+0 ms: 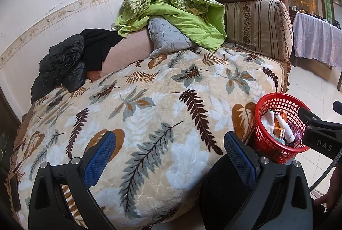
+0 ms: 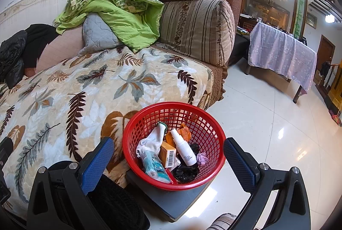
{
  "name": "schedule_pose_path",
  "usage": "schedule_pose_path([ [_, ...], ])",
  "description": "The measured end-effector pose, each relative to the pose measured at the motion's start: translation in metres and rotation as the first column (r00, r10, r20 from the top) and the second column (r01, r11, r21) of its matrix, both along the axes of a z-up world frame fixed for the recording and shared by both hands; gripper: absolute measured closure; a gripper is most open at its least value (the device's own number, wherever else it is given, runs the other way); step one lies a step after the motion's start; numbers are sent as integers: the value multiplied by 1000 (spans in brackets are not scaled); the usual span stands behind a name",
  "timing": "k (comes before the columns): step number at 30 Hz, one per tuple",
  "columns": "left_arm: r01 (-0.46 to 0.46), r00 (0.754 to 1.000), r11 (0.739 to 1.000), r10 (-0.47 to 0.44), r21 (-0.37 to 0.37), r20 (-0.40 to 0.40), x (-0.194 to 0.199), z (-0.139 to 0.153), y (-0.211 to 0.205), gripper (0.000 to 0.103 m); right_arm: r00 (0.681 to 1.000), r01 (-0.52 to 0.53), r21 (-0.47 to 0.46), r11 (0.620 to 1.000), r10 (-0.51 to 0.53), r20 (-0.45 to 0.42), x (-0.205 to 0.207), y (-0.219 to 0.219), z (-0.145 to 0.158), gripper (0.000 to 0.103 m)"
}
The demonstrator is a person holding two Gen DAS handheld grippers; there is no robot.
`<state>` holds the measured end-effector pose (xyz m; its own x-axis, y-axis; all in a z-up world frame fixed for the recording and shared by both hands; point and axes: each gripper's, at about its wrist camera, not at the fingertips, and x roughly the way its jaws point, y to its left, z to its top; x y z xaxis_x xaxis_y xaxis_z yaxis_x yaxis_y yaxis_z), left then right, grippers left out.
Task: Collect trash
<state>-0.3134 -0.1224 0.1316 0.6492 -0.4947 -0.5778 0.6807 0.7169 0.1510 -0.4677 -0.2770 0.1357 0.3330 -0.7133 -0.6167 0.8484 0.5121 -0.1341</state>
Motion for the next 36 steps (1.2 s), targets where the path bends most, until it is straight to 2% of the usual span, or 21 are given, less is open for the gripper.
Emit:
schedule_pose_path([
  [4,-1,1000,1000,1,-1,-2,0,0,0,3,1000,-19,-4,1000,19,-3,5,1,-3,0],
  [8,-30,999,1000,29,-11,-46,14,1,7,3,994,-110,-28,994,109,-31,29,3,-3,0],
  [12,-153,978,988,147,-27,-149,58,-4,31,3,962,-268,-33,963,266,-68,81,14,6,0],
  [15,-295,929,955,285,-8,-234,105,-17,62,3,920,-376,-22,927,370,-126,135,29,0,0],
  [17,-366,896,930,361,29,-258,130,-29,79,3,875,-452,27,891,450,-177,175,38,-12,0],
  [20,-467,836,877,479,109,-269,173,-51,101,3,787,-547,117,829,557,-267,244,57,-43,0],
  [23,-521,778,841,538,147,-324,216,-73,116,3,736,-587,157,794,604,-307,305,75,-81,0],
  [24,-529,761,836,543,145,-354,232,-80,120,3,732,-584,179,792,609,-304,317,76,-88,0],
  [26,-563,727,810,580,166,-368,256,-94,124,3,727,-579,257,774,632,-267,348,75,-106,1],
  [28,-576,699,805,577,145,-422,276,-103,128,3,753,-541,318,779,617,-228,373,67,-121,1],
  [29,-575,697,807,570,136,-435,283,-107,129,3,764,-539,330,775,615,-196,379,63,-124,1],
  [33,-572,727,802,592,170,-347,300,-119,118,3,808,-510,366,778,580,-106,391,50,-133,0],
  [36,-571,743,806,588,156,-319,295,-121,117,0,827,-512,297,806,556,-83,382,57,-134,0],
])
